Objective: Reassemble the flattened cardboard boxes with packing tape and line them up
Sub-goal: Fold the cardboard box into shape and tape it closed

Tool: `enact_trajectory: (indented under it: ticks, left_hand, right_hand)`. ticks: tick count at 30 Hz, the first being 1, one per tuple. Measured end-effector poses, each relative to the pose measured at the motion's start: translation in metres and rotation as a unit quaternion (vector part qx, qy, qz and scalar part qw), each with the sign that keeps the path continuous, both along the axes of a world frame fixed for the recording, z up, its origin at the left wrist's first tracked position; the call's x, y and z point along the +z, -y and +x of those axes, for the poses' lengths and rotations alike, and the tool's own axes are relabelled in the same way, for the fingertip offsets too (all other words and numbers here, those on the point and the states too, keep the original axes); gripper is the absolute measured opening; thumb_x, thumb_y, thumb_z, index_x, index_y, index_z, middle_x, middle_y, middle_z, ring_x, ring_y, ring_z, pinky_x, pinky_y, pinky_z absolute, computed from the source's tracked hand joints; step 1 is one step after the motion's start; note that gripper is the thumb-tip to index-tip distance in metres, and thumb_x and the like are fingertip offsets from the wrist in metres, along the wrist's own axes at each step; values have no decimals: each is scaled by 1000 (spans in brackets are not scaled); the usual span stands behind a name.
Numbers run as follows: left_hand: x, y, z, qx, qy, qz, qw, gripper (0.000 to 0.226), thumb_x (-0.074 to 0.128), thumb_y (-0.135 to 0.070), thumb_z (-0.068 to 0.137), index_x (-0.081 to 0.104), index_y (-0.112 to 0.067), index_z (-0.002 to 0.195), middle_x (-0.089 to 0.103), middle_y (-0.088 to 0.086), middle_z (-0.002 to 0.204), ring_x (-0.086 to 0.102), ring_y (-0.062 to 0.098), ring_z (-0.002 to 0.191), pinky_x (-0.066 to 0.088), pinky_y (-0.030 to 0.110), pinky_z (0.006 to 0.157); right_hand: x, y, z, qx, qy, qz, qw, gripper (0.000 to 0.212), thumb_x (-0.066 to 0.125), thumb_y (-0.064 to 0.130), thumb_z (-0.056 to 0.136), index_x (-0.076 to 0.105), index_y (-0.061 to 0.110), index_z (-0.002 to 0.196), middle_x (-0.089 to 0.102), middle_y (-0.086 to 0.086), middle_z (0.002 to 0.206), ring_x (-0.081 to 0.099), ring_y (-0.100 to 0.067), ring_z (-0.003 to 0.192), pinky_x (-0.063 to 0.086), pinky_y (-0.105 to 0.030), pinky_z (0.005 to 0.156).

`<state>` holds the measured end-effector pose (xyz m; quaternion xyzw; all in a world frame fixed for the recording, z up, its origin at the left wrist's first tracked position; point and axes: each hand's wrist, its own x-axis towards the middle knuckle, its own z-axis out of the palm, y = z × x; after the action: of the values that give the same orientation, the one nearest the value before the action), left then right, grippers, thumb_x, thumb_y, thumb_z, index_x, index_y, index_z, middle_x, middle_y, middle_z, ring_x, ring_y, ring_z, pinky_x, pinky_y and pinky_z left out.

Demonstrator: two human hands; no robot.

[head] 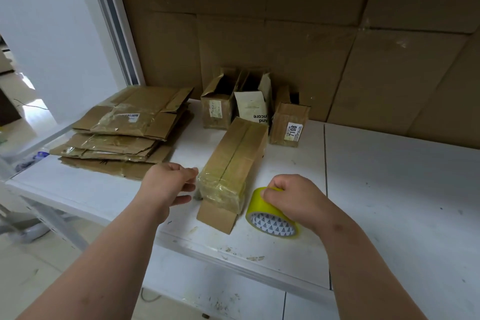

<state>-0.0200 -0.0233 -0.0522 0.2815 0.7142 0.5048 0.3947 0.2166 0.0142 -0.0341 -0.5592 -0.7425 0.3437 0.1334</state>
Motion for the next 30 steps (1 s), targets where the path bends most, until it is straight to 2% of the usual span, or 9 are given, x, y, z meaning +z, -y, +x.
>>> enact_trajectory:
  ticks: [4,9,12,15,18,21,23,26,30]
  left_hand:
    - [-6,0,1,-9,-30,-38,999,30,71,-27,90,66,3,90,68,9,88,64,23,86,58,40,75]
    - [-9,-1,5,-10,-75,-53,996,34,67,-32,93,64,1,101,64,14,101,61,26,97,55,39,77]
    - [-10,-2,5,12,-72,-34,997,31,72,-30,90,54,-16,111,57,6,102,57,24,96,53,40,83]
    - [-11,-2,9,5,-92,10,996,2,64,-13,94,63,-14,96,66,5,88,59,21,80,51,36,78]
    - [-10,2,17,-25,-146,27,989,25,53,-12,98,71,-15,82,70,3,76,64,22,76,55,41,81]
    - [-4,9,20,-60,-198,27,978,26,57,-34,97,73,-21,82,72,-1,79,67,20,82,55,36,78]
    - [-3,13,23,-111,-207,33,971,15,69,-40,89,74,-26,93,72,-7,85,67,15,86,50,29,74]
    - [-15,16,21,-141,-196,36,970,63,80,-37,80,56,-26,137,60,-9,116,57,8,107,42,25,90]
    - [-25,16,7,-146,-160,65,974,61,81,-26,80,58,-33,136,60,-16,120,55,0,112,42,32,106]
  right_hand:
    - [8,3,-15,4,48,41,998,8,55,36,91,59,30,95,54,13,87,60,-16,92,51,-36,85]
    - [7,6,-35,16,76,70,994,8,53,33,94,56,28,99,50,12,79,57,-18,88,46,-36,91]
    - [6,6,-38,6,79,74,994,7,53,33,93,56,29,98,49,13,79,56,-18,90,46,-36,91]
    - [6,6,-40,2,83,77,994,7,54,34,93,57,30,98,47,16,78,53,-16,88,45,-36,91]
    - [4,6,-41,-3,81,86,993,8,54,33,92,58,30,98,49,15,78,52,-16,87,45,-36,90]
    - [2,6,-42,5,89,103,991,9,51,34,94,57,29,98,56,11,83,54,-17,87,42,-37,93]
    - [3,7,-42,19,99,107,989,10,49,37,97,56,29,99,56,11,84,53,-17,86,37,-37,94]
    - [10,6,-40,36,88,61,994,14,52,33,93,56,28,105,49,14,84,52,-15,90,42,-37,93]
    - [12,6,-39,37,76,25,996,27,64,52,80,51,30,91,56,11,87,55,-12,86,48,-38,87]
